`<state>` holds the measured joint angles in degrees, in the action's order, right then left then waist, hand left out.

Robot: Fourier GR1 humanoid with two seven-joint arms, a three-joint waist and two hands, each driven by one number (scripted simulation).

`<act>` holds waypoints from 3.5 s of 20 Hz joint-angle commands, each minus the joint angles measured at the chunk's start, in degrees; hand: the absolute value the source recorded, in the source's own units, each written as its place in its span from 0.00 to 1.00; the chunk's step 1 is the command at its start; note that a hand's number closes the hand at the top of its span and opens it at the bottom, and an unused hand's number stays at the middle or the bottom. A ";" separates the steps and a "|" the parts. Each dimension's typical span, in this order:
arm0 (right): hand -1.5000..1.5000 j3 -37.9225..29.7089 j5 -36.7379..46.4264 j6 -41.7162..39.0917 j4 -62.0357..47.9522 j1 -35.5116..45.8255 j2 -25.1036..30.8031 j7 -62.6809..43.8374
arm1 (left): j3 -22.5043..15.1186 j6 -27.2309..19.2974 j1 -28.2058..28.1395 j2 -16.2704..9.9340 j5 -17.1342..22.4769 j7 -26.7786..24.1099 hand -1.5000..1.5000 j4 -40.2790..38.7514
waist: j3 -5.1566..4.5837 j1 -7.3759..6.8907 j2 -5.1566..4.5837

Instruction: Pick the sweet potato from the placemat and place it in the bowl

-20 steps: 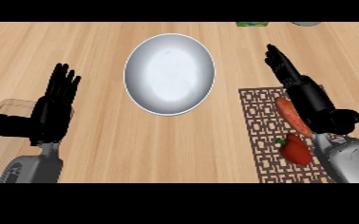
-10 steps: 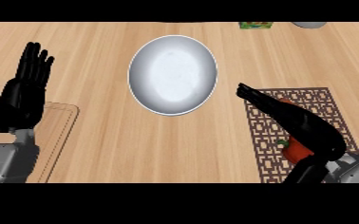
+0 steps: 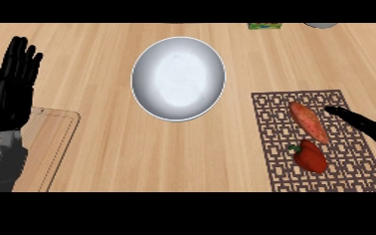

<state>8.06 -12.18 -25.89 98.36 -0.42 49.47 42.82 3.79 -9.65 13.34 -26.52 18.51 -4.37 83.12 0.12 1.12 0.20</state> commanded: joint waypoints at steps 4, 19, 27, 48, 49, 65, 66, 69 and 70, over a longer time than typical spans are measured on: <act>0.00 -11.68 1.36 -5.87 -0.83 1.46 13.97 1.36 | -0.13 0.43 -1.00 1.14 -0.96 -0.82 0.50 0.06 | -0.16 -0.35 -0.05; 0.00 -2.86 25.89 -4.20 -8.68 3.92 31.24 10.98 | 0.56 2.08 1.27 0.15 -0.68 2.79 0.50 2.01 | -0.06 -2.60 -0.49; 0.00 4.67 34.40 0.22 -15.22 10.25 24.85 12.90 | 1.63 3.22 3.31 0.96 -1.94 1.23 0.50 -1.75 | -0.09 -2.50 -0.55; 0.00 16.16 50.33 6.59 -39.32 26.49 0.56 12.10 | 2.84 2.95 3.27 4.71 -5.60 -0.14 0.50 -2.90 | -0.10 -1.94 -0.53; 0.00 14.68 49.13 5.34 -38.14 24.47 4.48 15.14 | 3.31 4.33 -0.61 2.49 -4.73 2.81 0.50 3.82 | -0.10 -1.87 -0.20; 0.00 16.90 59.57 11.54 -45.76 26.40 -5.97 13.27 | 6.93 6.42 4.34 4.01 -5.69 0.55 0.50 -4.02 | -0.12 -1.26 -0.33; 0.00 15.45 58.15 9.22 -42.57 25.27 -3.21 15.01 | 7.40 7.05 3.51 3.79 -5.36 0.79 0.50 -3.83 | -0.13 -1.06 -0.22; 0.00 14.90 60.88 12.47 -48.83 26.26 -6.47 13.96 | 4.25 3.47 -3.33 7.87 -7.56 2.63 0.50 6.83 | -0.09 -1.73 -0.21; 0.00 15.81 62.53 10.77 -43.78 24.82 -7.23 10.66 | 5.23 5.63 -0.54 6.79 -6.71 2.73 0.50 3.19 | -0.12 -1.27 -0.18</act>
<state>24.24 47.67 -13.19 53.82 25.46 44.00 53.13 9.07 -4.44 13.58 -20.88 12.09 -1.77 85.50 0.01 -0.34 -0.02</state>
